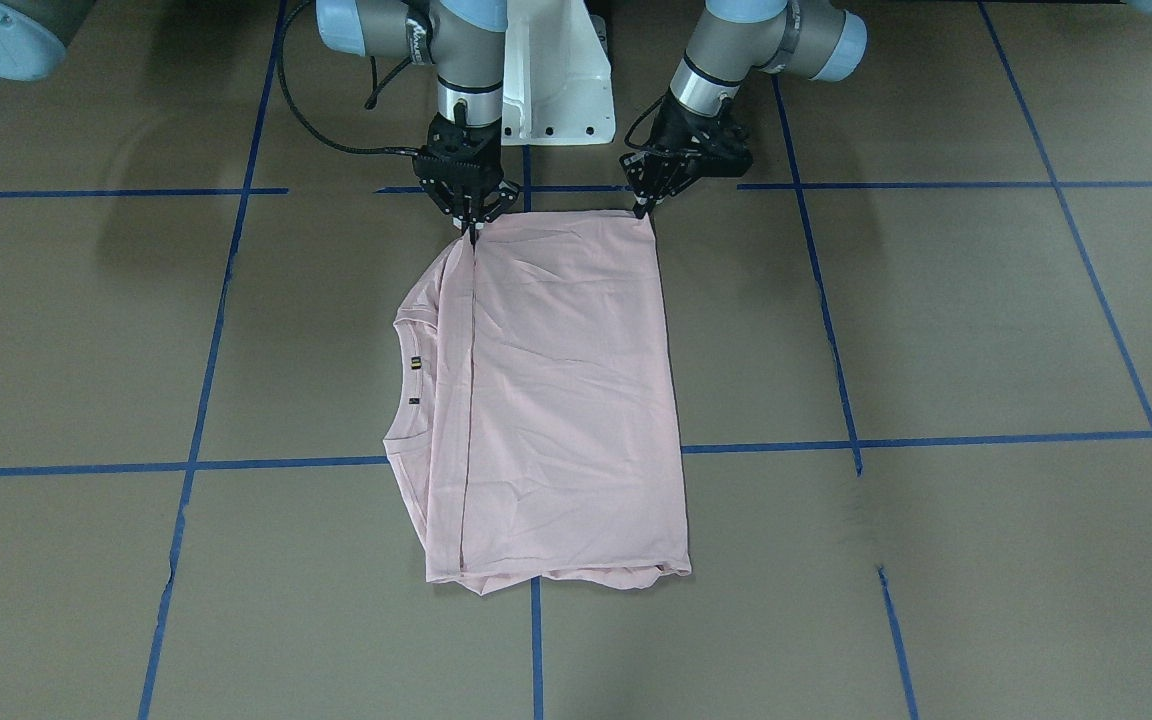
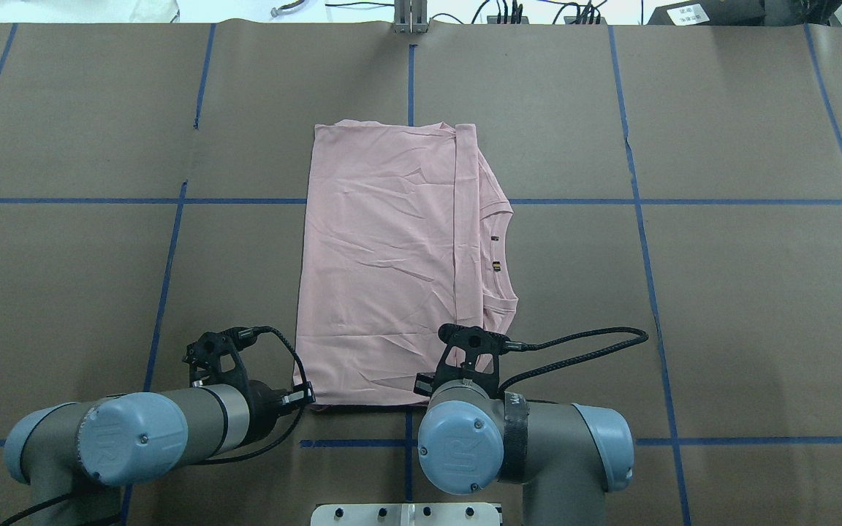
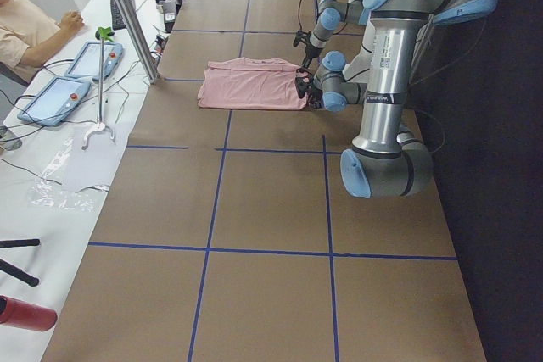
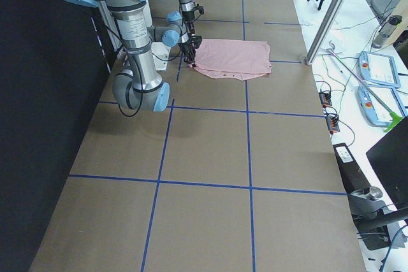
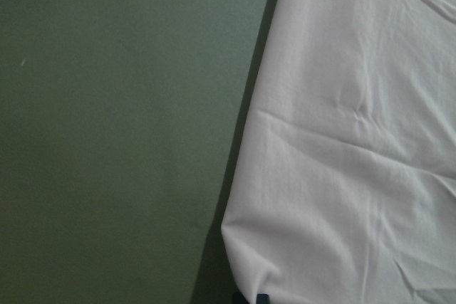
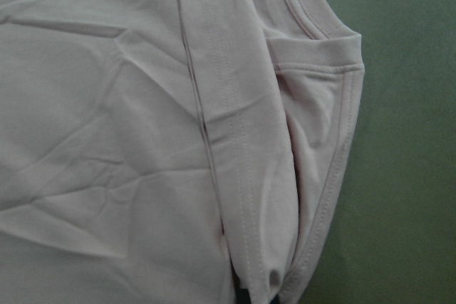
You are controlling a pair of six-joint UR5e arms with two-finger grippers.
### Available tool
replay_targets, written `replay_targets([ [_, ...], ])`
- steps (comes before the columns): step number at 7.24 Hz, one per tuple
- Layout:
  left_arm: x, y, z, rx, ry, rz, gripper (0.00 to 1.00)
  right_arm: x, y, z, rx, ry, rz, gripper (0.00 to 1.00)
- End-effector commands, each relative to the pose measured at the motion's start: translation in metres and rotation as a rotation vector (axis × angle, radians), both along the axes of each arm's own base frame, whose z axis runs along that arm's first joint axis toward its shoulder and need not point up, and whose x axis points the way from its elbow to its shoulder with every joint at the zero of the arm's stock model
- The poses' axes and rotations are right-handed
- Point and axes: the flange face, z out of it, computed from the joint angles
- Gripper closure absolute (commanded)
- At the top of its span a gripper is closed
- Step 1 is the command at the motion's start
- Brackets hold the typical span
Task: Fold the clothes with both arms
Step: 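Close both grippers on the near edge corners of the shirt, then lift the near edge with both grippers and fold it toward the far edge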
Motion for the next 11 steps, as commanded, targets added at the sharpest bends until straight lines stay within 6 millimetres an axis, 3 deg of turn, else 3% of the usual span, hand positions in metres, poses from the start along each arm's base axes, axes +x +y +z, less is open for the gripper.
replay_targets([
  [1,-0.005,0.001,-0.008,0.006,0.016,0.006,1.00,0.011,-0.006,-0.010,0.005,-0.020,0.004,1.00],
  [3,-0.042,0.006,-0.048,0.028,0.043,0.061,1.00,0.068,0.000,-0.043,-0.006,-0.063,-0.009,1.00],
  [6,-0.152,0.040,-0.157,-0.009,0.050,0.144,1.00,0.172,0.032,-0.104,-0.051,-0.085,-0.058,1.00],
  [7,-0.153,0.041,-0.172,-0.016,0.028,0.149,1.00,0.174,0.033,-0.103,-0.053,-0.076,-0.059,1.00],
  [9,-0.126,0.031,-0.166,-0.006,-0.019,0.144,1.00,0.152,0.031,-0.093,-0.051,-0.030,-0.069,1.00],
  [10,-0.126,0.006,-0.166,0.055,-0.041,0.125,1.00,0.143,0.014,-0.099,-0.027,-0.019,-0.060,1.00],
  [11,-0.119,-0.025,-0.163,0.083,-0.079,0.090,1.00,0.136,-0.016,-0.098,-0.006,-0.029,-0.034,1.00],
])
